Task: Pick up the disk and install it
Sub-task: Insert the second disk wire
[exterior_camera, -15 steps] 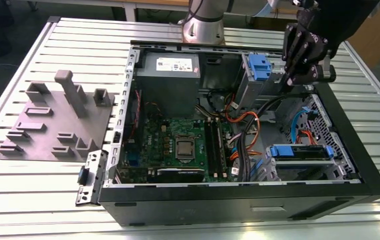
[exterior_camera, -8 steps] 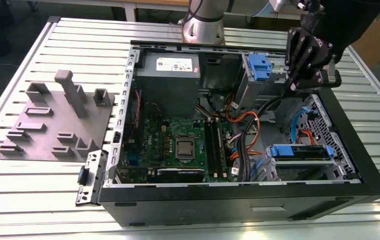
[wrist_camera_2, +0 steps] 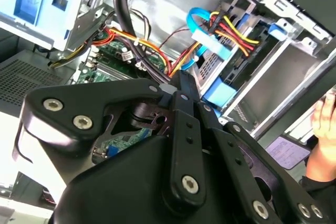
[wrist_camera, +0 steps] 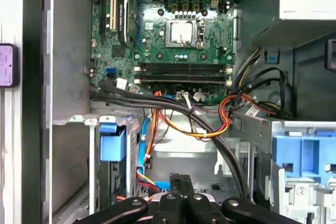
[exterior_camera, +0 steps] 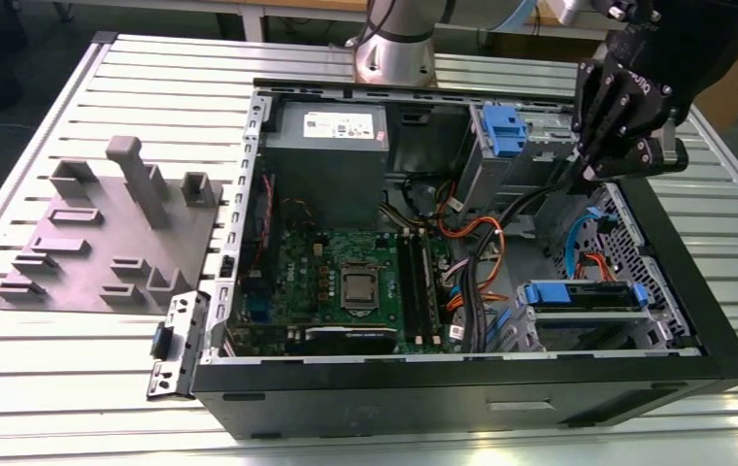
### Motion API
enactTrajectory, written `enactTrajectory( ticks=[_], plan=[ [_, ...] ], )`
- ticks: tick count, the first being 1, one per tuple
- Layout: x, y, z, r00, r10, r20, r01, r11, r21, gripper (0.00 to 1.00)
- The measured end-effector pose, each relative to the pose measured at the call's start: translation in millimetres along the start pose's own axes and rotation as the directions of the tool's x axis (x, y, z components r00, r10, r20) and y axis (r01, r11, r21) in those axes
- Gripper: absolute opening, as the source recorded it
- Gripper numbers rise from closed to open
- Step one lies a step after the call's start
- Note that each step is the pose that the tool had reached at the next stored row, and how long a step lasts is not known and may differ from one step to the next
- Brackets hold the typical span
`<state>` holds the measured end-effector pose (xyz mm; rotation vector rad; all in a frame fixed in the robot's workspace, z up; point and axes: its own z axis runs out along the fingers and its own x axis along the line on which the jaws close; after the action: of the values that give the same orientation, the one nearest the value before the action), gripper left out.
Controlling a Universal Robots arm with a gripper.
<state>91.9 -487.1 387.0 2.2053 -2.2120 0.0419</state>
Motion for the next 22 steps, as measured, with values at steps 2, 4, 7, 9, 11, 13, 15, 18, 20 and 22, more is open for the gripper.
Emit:
enactTrajectory(
  ticks=[2,4,7,9,11,13,15,18,20,22],
  plan=[
    [0.0,-0.4,0.1,1.0,0.0,0.0,0.0,1.0,0.0,0.11],
    [0.0,-0.5,0.1,1.0,0.0,0.0002,0.0,1.0,0.0,0.11],
    [0.0,-0.5,0.1,1.0,0.0,0.0002,0.0,1.0,0.0,0.11],
    [0.0,-0.5,0.2,1.0,0.0,0.0002,0.0,1.0,0.0,0.11],
    [0.0,-0.5,0.1,1.0,0.0,0.0002,0.0,1.0,0.0,0.11],
    [0.0,-0.5,0.1,1.0,0.0,0.0002,0.0,1.0,0.0,0.11],
    [0.0,-0.5,0.3,1.0,0.0,-0.0016,0.0,1.0,0.0,0.11],
    [0.0,-0.8,0.1,0.9994,0.0,-0.0355,0.0,1.0,0.0002,0.11],
    [0.0,-1.5,0.3,0.9988,0.0,-0.0481,0.0,1.0,0.0001,0.11],
    [0.0,-3.4,0.6,0.9984,0.0,-0.0562,0.0,1.0,0.0003,0.11]
  ],
)
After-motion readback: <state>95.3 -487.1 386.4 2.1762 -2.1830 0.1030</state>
